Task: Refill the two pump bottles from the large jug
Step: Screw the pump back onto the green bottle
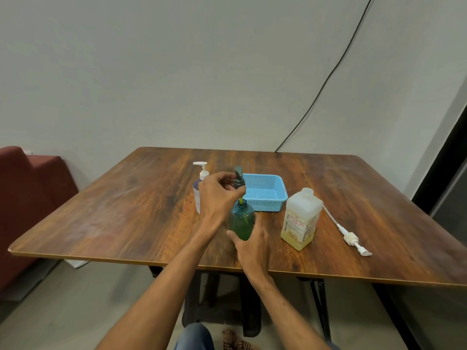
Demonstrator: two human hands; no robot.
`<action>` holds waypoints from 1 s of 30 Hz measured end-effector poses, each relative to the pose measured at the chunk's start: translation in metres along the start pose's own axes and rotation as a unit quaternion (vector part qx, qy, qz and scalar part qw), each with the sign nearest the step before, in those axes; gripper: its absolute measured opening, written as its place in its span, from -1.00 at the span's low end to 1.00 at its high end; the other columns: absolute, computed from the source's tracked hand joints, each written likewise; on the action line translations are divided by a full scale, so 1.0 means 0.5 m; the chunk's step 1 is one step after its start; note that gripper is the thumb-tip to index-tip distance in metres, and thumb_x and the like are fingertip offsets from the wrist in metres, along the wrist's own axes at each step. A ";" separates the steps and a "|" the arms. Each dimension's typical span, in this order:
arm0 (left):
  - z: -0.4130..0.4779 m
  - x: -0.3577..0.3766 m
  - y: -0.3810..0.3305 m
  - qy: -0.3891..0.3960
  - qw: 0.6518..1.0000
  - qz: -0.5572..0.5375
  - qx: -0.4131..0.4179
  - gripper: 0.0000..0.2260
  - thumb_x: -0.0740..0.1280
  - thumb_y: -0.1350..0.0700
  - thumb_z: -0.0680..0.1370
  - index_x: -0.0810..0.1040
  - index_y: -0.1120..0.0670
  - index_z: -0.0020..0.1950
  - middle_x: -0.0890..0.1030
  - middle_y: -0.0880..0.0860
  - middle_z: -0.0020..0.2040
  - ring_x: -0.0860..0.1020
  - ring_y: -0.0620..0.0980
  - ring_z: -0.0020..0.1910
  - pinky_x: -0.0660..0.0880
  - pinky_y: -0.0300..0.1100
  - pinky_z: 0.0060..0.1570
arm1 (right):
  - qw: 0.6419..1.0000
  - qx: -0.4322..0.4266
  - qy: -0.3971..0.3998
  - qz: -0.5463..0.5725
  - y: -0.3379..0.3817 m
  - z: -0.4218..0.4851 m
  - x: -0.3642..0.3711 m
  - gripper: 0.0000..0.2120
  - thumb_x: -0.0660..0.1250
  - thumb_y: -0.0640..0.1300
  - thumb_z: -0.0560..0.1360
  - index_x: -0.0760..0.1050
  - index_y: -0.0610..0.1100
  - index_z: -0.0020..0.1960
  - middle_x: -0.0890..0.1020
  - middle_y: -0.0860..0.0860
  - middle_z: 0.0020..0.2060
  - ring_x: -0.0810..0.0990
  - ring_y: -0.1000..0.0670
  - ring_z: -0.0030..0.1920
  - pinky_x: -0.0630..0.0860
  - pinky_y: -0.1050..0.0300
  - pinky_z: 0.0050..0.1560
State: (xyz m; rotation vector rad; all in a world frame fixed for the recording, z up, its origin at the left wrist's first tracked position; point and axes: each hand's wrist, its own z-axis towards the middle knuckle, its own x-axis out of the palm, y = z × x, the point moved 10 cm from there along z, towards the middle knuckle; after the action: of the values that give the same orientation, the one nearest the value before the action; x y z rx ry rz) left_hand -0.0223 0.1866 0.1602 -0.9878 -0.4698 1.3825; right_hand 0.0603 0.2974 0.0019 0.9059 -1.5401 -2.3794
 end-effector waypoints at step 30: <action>-0.053 0.070 0.129 0.076 0.993 -0.032 -0.079 -0.55 0.55 -0.11 0.35 0.56 0.02 0.14 0.63 -0.06 0.06 0.60 -0.11 0.05 0.59 -0.27 -0.02 | 1.000 -0.014 0.000 -0.001 -0.004 0.007 0.001 -0.27 0.56 -0.03 0.40 0.25 0.10 0.44 0.49 0.12 0.29 0.48 0.11 0.28 0.50 0.17 0.17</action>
State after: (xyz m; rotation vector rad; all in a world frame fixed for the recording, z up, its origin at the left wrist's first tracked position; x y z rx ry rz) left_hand -0.0332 0.2052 0.0853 -1.1884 -0.4983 1.2152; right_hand 0.0585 0.3007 0.0009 0.9011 -1.5014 -2.3961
